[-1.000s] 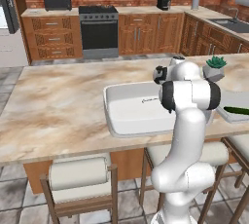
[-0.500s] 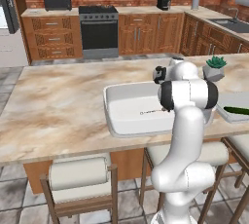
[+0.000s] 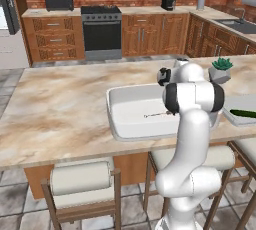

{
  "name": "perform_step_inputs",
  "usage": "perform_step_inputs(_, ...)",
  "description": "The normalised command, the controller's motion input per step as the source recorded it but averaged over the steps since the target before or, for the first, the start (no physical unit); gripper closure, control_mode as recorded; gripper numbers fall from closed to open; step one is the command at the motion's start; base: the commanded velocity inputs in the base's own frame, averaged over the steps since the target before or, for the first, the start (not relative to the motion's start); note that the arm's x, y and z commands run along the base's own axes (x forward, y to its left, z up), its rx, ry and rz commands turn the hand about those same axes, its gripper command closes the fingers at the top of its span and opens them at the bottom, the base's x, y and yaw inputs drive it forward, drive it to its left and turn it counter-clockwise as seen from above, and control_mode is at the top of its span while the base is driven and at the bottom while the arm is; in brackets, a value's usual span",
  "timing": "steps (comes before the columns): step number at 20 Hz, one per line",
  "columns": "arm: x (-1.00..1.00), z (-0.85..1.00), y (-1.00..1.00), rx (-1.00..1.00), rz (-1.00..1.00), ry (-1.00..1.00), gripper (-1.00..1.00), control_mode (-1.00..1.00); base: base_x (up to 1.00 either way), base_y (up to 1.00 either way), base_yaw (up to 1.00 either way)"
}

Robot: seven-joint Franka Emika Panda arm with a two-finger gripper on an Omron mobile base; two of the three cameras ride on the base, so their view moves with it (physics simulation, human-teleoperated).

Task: Place the cold items (lemon wedge and cucumber) from the fridge in one tupperware on the dining counter. Place the warm items (hot dog and kebab skewer) in the stove area in another tupperware.

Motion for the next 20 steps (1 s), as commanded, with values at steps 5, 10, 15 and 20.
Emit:
perform_step_inputs(5, -0.88, 0.65, 0.25, -0.04, 0.19, -0.11, -1.0, -1.0, 0.0, 0.0, 0.0)
perform_step_inputs(10, -0.87, 0.66, 0.42, -0.07, 0.69, -0.07, -1.0, -1.0, 0.0, 0.0, 0.0)
perform_step_inputs(15, -0.81, 0.68, 0.0, -0.01, 0.74, -0.18, -1.0, -1.0, 0.0, 0.0, 0.0)
perform_step_inputs(20, -0.96, 0.48, 0.34, 0.0, 0.57, -0.14, -1.0, -1.0, 0.0, 0.0, 0.0)
